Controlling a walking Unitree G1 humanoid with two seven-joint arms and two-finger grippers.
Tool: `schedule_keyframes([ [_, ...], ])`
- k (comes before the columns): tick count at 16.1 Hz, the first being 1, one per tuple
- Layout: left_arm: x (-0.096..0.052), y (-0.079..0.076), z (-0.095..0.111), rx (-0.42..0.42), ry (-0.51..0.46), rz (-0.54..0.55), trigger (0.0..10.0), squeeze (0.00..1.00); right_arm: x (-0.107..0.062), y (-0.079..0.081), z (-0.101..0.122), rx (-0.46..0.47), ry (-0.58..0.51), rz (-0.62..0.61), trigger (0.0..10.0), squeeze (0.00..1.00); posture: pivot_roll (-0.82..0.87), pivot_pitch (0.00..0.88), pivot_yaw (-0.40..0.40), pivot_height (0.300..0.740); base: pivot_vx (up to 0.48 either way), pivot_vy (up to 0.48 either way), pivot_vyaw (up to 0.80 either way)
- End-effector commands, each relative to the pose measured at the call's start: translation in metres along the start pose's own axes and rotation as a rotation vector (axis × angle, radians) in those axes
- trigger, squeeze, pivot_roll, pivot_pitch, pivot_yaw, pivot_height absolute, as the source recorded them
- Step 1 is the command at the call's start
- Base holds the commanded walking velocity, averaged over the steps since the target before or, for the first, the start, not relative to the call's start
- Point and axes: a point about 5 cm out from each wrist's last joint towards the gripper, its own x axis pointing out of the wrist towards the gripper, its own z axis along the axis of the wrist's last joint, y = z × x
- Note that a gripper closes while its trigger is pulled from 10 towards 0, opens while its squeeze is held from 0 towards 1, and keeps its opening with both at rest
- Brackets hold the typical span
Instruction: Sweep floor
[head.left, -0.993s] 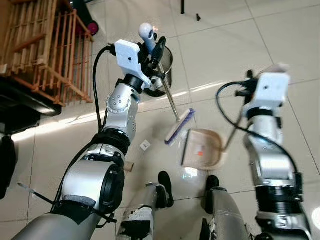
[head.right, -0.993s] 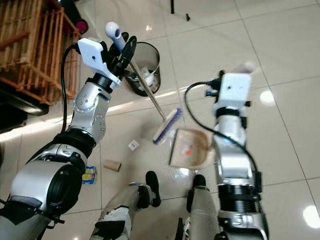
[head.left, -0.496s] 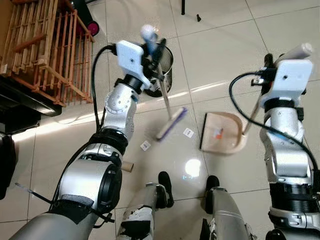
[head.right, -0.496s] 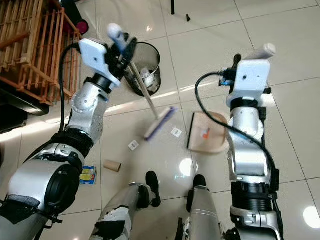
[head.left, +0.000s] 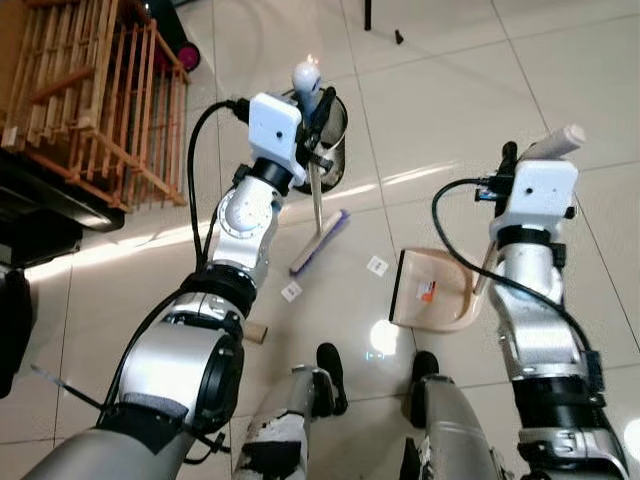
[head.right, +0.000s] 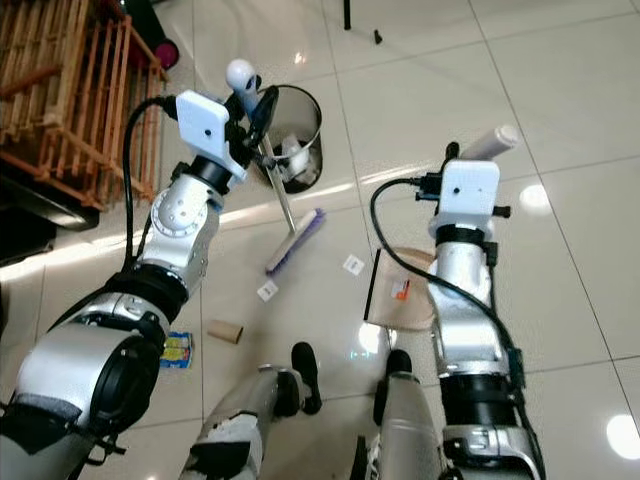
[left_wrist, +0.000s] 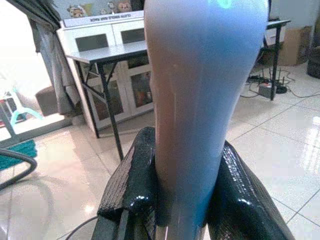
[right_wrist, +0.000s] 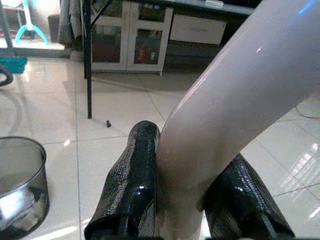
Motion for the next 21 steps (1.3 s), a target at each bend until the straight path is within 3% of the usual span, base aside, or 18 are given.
schedule_keyframes([
  [1,-0.007,-0.003,-0.005,0.024,0.006,-0.002,10.0,0.0,-0.011,0.01,-0.016,-0.015,0.052,0.012,10.0,0.0,0.04,0.434,0.245,0.74,0.0,0.0,0.0],
  [5,-0.017,-0.027,-0.022,0.029,0.081,-0.063,10.0,0.0,-0.027,0.026,-0.02,-0.008,0.066,0.026,10.0,0.0,0.02,0.441,0.236,0.74,0.0,0.0,0.0],
  [8,-0.022,-0.045,-0.033,-0.03,0.15,-0.07,10.0,0.0,-0.037,0.029,-0.025,-0.011,0.09,0.036,10.0,0.0,0.01,0.441,0.217,0.74,0.0,0.0,0.0],
  [10,-0.022,-0.049,-0.034,-0.097,0.161,-0.018,10.0,0.0,-0.039,0.028,-0.027,-0.019,0.098,0.031,10.0,0.0,0.0,0.441,0.221,0.74,0.0,0.0,0.0],
  [11,-0.014,-0.052,-0.029,-0.205,0.137,0.028,10.0,0.0,-0.038,0.026,-0.027,-0.019,0.1,0.023,10.0,0.0,0.0,0.439,0.22,0.74,0.0,0.0,0.0],
  [13,-0.004,-0.056,-0.022,-0.325,0.098,0.056,10.0,0.0,-0.036,0.022,-0.028,-0.019,0.11,0.015,10.0,0.0,-0.01,0.443,0.219,0.74,0.0,0.0,0.0],
  [17,0.024,-0.034,0.003,-0.492,-0.005,0.143,10.0,0.0,-0.03,0.016,-0.028,-0.018,0.118,-0.007,10.0,0.0,0.02,0.459,0.256,0.74,0.0,0.0,0.0],
  [18,0.035,-0.022,0.018,-0.5,-0.066,0.105,10.0,0.0,-0.031,0.014,-0.03,-0.017,0.126,-0.021,10.0,0.0,0.04,0.451,0.276,0.74,0.0,0.0,0.0],
  [21,0.044,-0.007,0.035,-0.437,-0.127,0.024,10.0,0.0,-0.031,0.011,-0.032,-0.014,0.133,-0.037,10.0,0.0,0.06,0.447,0.291,0.74,0.0,0.0,0.0],
])
